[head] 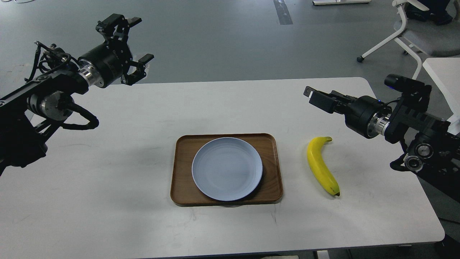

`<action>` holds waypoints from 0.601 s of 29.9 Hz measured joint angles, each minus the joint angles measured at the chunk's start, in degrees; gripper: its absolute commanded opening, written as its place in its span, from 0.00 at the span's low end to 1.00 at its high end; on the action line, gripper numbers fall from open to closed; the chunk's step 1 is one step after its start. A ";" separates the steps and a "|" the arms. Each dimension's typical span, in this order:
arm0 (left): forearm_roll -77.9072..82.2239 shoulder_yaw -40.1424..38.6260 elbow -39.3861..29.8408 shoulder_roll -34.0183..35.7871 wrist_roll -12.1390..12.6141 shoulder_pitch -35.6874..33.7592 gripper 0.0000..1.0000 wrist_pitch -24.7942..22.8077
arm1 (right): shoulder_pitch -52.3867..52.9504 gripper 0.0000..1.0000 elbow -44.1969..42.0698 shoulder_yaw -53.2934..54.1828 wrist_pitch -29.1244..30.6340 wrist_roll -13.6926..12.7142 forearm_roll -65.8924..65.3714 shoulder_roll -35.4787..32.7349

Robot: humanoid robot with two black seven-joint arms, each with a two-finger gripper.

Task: Place banana on plate with both arms
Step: 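Lower the right gripper onto the yellow banana and grasp it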

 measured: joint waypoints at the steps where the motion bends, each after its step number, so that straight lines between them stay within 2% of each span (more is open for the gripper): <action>1: -0.15 -0.01 0.08 -0.05 0.13 0.00 0.98 -0.07 | -0.72 1.00 0.03 -0.14 0.03 -0.13 -0.61 -0.07; 5: -0.21 -0.04 0.57 -0.19 0.17 0.46 0.98 -0.35 | -2.53 1.00 0.42 -2.19 0.11 -1.26 -5.26 -1.30; 9: -0.11 -0.03 0.68 -0.19 0.18 1.61 0.98 -0.54 | -2.94 1.00 1.03 -5.57 0.24 -5.90 -7.87 -1.80; 11: 0.05 0.00 0.68 -0.22 0.18 2.27 0.98 -0.56 | -2.95 0.99 1.06 -6.76 0.59 -7.39 -8.24 -1.84; 18: 0.42 0.06 0.68 -0.50 0.03 4.60 0.98 -0.24 | -2.90 0.98 0.76 -10.64 2.40 -8.19 -15.38 -1.78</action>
